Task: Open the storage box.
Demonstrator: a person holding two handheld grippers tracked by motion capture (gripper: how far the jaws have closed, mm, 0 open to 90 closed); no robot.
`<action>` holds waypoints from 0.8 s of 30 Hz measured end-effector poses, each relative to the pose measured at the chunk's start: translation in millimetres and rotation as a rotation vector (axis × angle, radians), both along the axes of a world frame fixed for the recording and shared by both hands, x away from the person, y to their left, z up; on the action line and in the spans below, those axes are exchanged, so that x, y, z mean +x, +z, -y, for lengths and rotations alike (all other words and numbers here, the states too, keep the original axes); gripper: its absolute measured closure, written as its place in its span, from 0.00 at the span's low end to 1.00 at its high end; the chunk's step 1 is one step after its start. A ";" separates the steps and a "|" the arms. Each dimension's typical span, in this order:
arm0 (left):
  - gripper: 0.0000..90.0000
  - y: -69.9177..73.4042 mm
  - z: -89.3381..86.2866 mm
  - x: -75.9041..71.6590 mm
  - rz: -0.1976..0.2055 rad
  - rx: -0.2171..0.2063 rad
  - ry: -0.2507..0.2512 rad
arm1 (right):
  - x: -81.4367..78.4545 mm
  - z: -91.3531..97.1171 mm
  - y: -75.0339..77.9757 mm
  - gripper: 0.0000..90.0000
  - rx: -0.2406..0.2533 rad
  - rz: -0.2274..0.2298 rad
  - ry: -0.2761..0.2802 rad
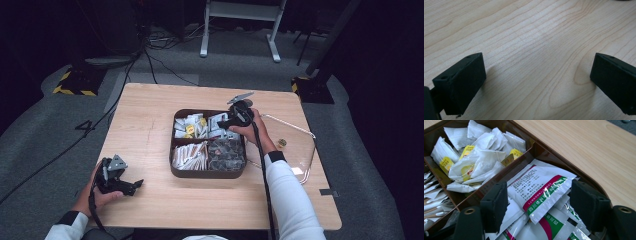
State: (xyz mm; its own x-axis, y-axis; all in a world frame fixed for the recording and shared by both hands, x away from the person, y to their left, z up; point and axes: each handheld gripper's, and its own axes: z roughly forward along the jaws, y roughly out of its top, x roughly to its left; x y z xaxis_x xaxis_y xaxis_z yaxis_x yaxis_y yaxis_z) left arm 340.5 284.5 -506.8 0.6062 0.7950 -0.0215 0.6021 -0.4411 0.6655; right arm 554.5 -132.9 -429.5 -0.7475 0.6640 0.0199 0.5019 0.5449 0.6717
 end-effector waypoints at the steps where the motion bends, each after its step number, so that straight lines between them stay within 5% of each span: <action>1: 0.00 0.0 0.0 0.0 0.000 0.000 0.000 | 0.8 -0.5 -1.2 0.34 0.001 -0.002 -0.002; 7: 0.00 0.1 -0.1 0.1 0.001 0.002 0.000 | 4.4 -4.3 -9.2 0.32 -0.003 -0.021 -0.007; 20: 0.00 0.0 0.0 0.0 0.000 0.000 0.000 | -1.6 -13.7 2.0 0.39 0.005 0.013 0.040; 24: 0.00 0.0 -0.1 0.0 0.000 0.000 0.000 | 1.1 -8.8 0.3 0.37 -0.014 0.021 -0.017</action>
State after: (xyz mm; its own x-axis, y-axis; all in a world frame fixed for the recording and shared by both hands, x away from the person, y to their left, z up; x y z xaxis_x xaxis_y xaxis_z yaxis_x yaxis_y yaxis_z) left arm 340.5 284.6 -506.7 0.6066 0.7947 -0.0216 0.6020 -0.4414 0.6654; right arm 555.6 -124.1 -429.2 -0.7361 0.6769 -0.0048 0.4975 0.5458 0.6743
